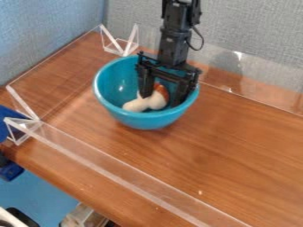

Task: Remove the mushroom from inside the blue bowl and put it on the table

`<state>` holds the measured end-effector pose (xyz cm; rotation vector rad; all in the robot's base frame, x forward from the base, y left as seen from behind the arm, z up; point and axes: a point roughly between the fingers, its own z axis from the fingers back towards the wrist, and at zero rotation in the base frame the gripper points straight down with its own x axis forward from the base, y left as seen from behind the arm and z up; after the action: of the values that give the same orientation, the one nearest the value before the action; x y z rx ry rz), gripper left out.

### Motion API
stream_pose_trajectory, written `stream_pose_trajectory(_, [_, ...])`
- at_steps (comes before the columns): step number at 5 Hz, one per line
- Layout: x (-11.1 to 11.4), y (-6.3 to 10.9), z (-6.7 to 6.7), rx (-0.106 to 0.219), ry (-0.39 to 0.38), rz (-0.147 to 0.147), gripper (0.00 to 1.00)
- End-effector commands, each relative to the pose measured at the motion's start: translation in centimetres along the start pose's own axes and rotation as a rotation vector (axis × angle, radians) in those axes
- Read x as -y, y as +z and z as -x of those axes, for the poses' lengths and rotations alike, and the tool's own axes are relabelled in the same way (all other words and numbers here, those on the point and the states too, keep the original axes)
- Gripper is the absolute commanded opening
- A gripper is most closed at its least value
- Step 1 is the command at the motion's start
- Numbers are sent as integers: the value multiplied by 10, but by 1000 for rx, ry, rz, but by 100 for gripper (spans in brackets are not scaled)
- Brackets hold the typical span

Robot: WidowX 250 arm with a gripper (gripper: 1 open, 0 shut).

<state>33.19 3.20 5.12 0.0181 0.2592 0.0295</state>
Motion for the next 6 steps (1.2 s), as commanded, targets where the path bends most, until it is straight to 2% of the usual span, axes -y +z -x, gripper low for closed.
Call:
stream_pose_trajectory(1, [-9, 8, -9, 39, 25, -6, 100])
stream_pose_trajectory(6, [-13, 9, -10, 38, 47, 0, 100])
